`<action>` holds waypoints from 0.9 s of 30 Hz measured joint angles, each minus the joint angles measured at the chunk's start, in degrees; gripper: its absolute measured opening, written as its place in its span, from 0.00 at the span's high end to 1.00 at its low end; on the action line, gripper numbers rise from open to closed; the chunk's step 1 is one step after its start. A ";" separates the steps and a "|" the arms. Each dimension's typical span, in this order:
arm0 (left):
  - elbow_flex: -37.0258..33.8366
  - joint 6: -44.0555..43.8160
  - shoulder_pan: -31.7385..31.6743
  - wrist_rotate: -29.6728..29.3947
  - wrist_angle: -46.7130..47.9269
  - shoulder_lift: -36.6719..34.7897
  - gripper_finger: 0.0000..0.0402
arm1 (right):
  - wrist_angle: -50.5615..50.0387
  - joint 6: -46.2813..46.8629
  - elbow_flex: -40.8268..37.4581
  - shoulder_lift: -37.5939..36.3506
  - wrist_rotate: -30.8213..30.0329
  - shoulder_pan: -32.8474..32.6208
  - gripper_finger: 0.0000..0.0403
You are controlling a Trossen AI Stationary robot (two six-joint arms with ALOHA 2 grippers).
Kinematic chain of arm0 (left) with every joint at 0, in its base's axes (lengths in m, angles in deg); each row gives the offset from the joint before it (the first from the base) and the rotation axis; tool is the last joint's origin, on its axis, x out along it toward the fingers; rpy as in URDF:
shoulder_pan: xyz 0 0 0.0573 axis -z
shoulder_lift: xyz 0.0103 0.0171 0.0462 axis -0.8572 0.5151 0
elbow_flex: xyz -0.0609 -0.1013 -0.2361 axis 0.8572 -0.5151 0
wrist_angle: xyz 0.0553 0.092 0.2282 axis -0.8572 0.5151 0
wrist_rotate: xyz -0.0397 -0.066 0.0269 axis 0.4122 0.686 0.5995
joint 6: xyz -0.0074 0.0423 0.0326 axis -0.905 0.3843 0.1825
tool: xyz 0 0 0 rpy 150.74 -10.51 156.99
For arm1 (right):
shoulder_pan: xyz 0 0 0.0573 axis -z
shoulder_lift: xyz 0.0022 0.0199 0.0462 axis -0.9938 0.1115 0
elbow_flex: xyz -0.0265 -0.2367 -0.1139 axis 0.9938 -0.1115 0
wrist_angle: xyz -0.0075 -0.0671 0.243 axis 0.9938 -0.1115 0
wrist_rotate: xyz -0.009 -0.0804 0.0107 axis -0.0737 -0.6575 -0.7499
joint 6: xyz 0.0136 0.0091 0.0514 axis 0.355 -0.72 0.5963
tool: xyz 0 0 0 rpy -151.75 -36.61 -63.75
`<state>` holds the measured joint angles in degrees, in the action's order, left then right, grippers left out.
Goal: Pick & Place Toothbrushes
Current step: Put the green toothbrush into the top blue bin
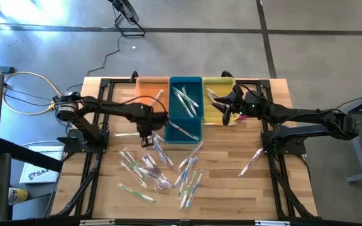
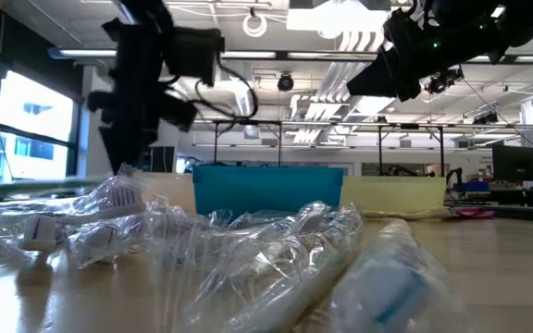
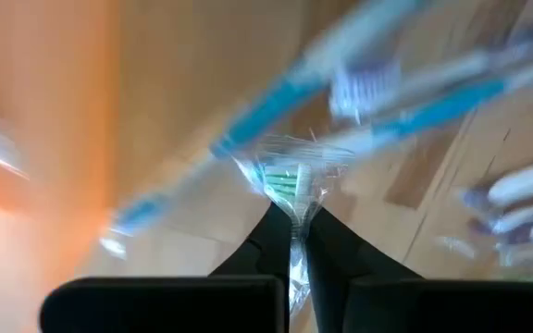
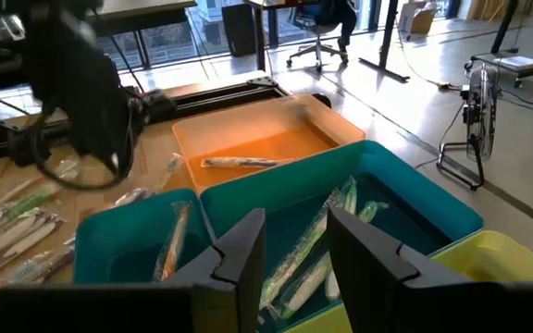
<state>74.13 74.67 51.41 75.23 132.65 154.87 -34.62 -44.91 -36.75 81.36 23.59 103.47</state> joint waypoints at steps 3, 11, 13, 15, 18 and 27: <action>4.87 3.00 -2.62 -0.64 2.00 -0.03 0.98 | -0.15 -0.01 0.00 -0.01 2.40 0.00 0.72; 20.53 6.84 -9.02 0.77 7.56 -0.03 0.98 | -3.39 -0.74 0.00 -0.01 6.74 -0.02 0.72; 24.65 7.53 -10.35 1.16 8.01 -0.03 0.98 | -3.81 -1.81 0.00 -0.01 6.74 0.00 0.72; 28.75 8.63 -11.82 2.42 7.54 -0.03 0.98 | -3.95 -2.48 0.00 -0.01 6.74 -0.02 0.72; 33.96 10.39 -14.14 5.01 5.03 -0.07 0.98 | -3.93 -2.60 0.00 -0.02 6.74 0.00 0.72; 36.90 13.23 -22.03 15.69 -17.19 0.50 0.98 | -4.14 -2.40 0.00 -0.03 6.74 0.00 0.72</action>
<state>111.03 87.90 29.39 90.92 115.46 155.37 -38.76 -47.31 -36.75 81.32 30.33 103.48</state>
